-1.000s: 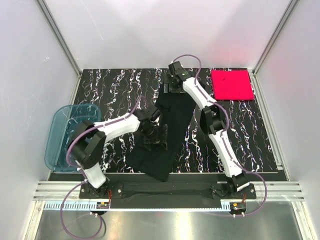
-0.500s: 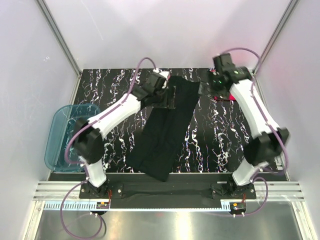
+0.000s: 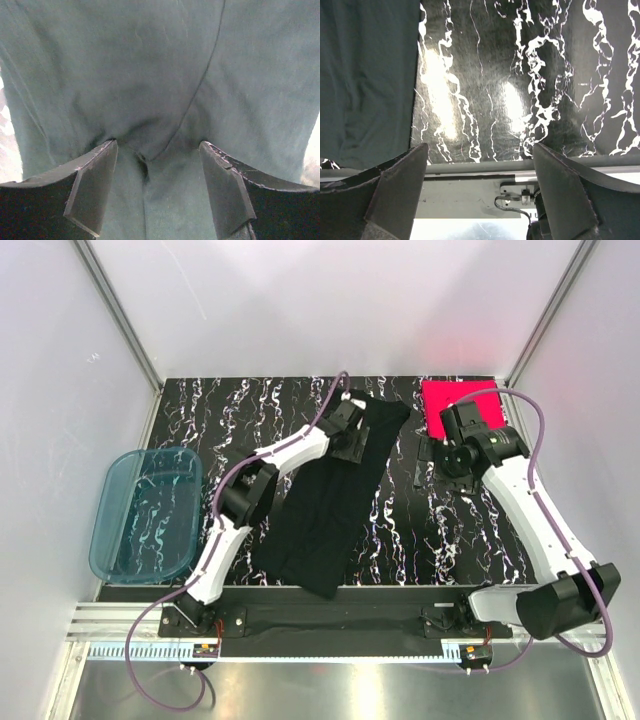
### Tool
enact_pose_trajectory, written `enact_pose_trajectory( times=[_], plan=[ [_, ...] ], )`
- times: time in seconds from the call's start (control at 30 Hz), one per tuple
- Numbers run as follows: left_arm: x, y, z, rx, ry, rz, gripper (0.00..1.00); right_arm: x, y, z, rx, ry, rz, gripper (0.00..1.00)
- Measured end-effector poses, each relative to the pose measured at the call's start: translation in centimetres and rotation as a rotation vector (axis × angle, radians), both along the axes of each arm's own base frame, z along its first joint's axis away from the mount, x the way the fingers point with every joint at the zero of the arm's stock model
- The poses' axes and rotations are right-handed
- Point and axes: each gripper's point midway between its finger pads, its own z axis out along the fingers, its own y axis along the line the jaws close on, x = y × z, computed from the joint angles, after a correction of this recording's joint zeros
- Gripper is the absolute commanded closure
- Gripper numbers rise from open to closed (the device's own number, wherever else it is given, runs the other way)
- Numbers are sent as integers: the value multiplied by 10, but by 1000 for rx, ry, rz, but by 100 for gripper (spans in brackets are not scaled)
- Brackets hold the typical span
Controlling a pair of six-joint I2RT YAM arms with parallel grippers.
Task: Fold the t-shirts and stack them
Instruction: Fold the tshirt
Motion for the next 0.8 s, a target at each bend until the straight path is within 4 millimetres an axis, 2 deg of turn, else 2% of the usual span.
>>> enact_pose_trajectory(
  times=[0.1, 0.2, 0.33, 0.43, 0.47, 0.53, 0.6, 0.67, 0.8],
  plan=[
    [15, 2, 1, -12, -2, 37, 29, -6, -1, -2, 3, 3, -4, 0],
    [29, 16, -1, -45, 19, 101, 29, -5, 1, -8, 8, 19, -1, 0],
    [58, 58, 3, -118, 50, 214, 28, 2, 10, -21, 34, 59, 8, 0],
    [74, 90, 10, -128, 58, 272, 25, 10, 27, -35, 58, 91, 35, 0],
    [79, 98, 15, -137, 60, 284, 24, 11, 34, -41, 62, 103, 52, 0],
    [84, 102, 27, -164, 54, 284, 20, 13, 51, -50, 71, 121, 95, 2],
    [77, 98, 42, -188, 60, 275, 18, 13, 72, -62, 86, 146, 149, 5],
    [61, 91, 65, -211, 66, 252, 18, 11, 92, -74, 104, 168, 198, 10],
    [10, 87, 143, -271, 30, 200, 21, 1, 125, -96, 158, 216, 271, 22]
  ],
)
